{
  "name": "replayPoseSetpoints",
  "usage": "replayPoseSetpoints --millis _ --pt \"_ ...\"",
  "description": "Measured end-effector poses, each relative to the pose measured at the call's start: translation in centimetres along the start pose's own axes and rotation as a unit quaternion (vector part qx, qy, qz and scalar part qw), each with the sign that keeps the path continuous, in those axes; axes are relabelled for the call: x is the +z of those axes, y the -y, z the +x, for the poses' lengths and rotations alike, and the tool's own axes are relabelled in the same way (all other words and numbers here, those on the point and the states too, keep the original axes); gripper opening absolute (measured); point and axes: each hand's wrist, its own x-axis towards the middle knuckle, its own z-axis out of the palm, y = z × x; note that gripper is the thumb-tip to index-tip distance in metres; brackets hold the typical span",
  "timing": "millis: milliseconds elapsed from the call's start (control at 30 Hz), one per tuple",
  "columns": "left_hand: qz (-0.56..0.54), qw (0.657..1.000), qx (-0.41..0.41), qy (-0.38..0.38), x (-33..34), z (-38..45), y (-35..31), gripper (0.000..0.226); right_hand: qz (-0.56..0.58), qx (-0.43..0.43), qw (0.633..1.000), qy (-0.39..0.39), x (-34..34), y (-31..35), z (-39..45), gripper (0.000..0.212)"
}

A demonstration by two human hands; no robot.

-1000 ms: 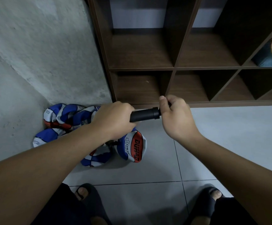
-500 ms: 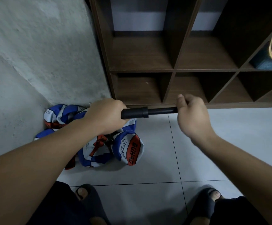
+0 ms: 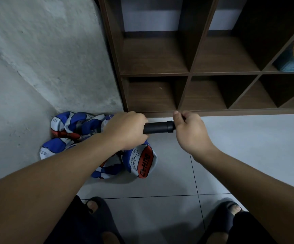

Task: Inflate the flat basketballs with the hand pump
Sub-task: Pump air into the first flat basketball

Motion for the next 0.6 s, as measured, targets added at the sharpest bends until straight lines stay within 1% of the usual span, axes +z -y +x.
replayPoseSetpoints --millis 67,133,200,300,367,500,600 --pt "-0.019 1.0 0.0 0.004 -0.2 0.0 0.2 0.033 -0.001 0.007 1.0 0.007 -0.7 -0.3 1.0 0.045" --pt "-0.042 0.999 -0.014 0.009 -0.7 0.1 1.0 0.036 0.007 0.021 1.0 -0.013 -2.1 -0.7 2.6 0.05" --pt "-0.048 0.998 -0.032 0.009 -1.2 0.3 2.3 0.039 0.04 0.042 0.997 -0.04 -4.0 -0.9 4.0 0.047" --pt "-0.053 0.997 -0.058 0.008 -1.5 0.6 3.8 0.041 0.084 0.072 0.993 -0.049 -6.0 -0.9 5.2 0.036" --pt "-0.05 0.997 -0.058 0.007 -1.5 0.6 3.8 0.042 0.093 0.08 0.991 -0.059 -5.9 -1.1 5.2 0.037" --pt "-0.013 0.999 -0.049 -0.002 -1.3 0.5 2.7 0.037 0.029 0.041 0.993 -0.104 -3.3 -0.8 3.3 0.047" --pt "-0.001 0.999 -0.046 -0.013 -1.2 0.3 1.7 0.033 0.026 -0.001 0.994 -0.102 -2.1 -0.1 1.7 0.047"
